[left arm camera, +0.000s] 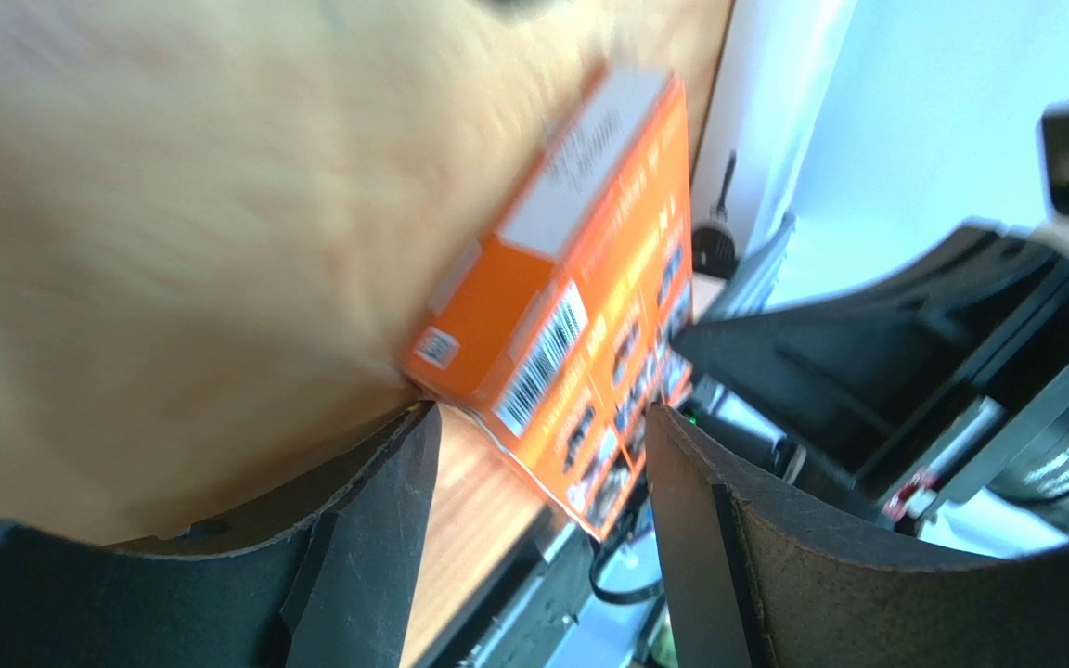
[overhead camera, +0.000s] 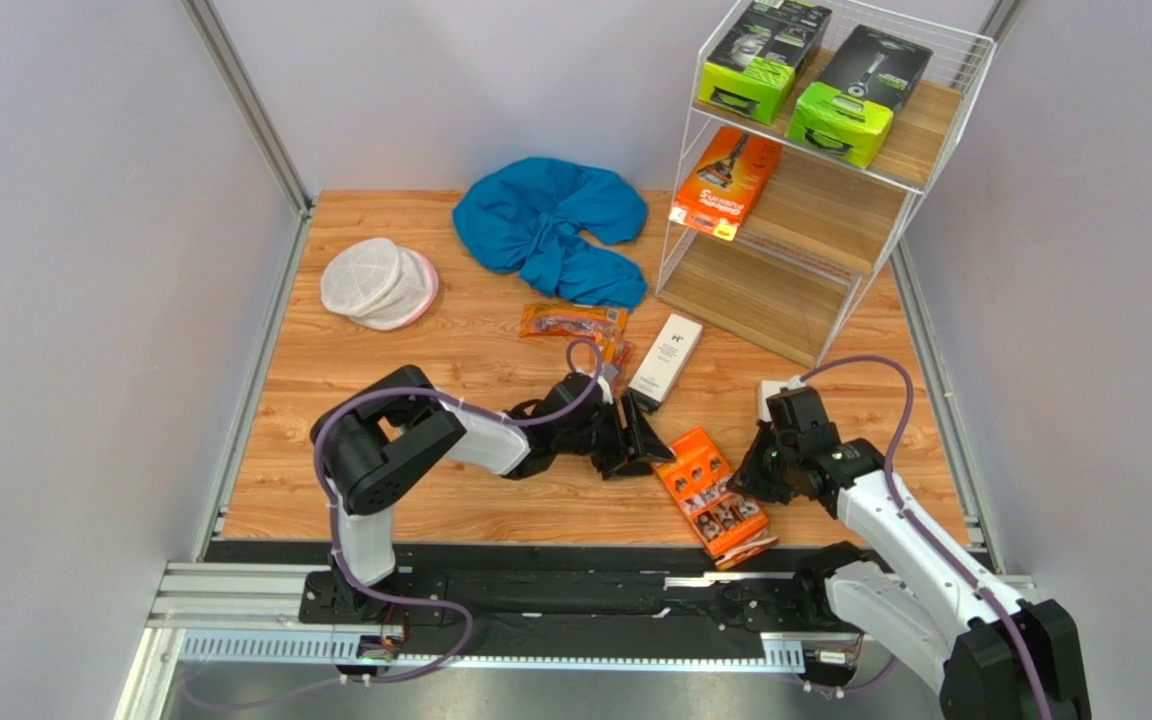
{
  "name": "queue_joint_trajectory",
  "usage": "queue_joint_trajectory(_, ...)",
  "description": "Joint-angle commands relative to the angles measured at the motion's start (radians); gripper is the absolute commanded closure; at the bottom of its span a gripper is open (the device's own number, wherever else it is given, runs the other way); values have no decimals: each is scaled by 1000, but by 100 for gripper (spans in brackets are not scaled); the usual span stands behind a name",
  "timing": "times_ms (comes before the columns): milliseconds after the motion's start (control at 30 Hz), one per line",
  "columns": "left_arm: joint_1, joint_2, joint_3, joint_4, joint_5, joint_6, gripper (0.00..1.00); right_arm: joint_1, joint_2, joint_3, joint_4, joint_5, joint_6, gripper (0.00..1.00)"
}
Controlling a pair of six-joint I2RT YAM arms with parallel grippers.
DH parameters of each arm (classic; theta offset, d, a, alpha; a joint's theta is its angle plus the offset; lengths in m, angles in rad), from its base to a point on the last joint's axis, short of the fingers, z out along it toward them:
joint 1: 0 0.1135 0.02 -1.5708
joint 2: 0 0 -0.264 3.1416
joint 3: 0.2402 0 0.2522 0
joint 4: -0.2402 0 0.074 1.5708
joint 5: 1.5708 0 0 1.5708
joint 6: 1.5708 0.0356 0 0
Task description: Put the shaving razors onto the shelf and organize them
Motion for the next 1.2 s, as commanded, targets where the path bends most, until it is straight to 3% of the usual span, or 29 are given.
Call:
queue_joint_trajectory(0,62,-39,27,-131,-6,132,34,4,-31,4,24,-38,-24,100)
queue_joint_trajectory(233,105,13,176,-217,122,226,35,4,-110,52,-58,81,5,100)
queue_joint_trajectory(400,97,-121,78,-245,76,220,35,4,-152,44,-60,230,48,100)
queue_joint_trajectory(633,1,-189,30,-268,51,171,35,4,18,67,-51,299,82,100)
queue_joint_trajectory(833,-79,-36,90,-185,42,82,35,2,187,101,-10,209,38,100)
queue_joint_trajectory(967,-75,47,105,-173,28,57,35,5,215,67,46,38,15,100)
queue_joint_trajectory(1167,-52,20,71,-145,39,76,35,81,192,26,90,-122,5,100)
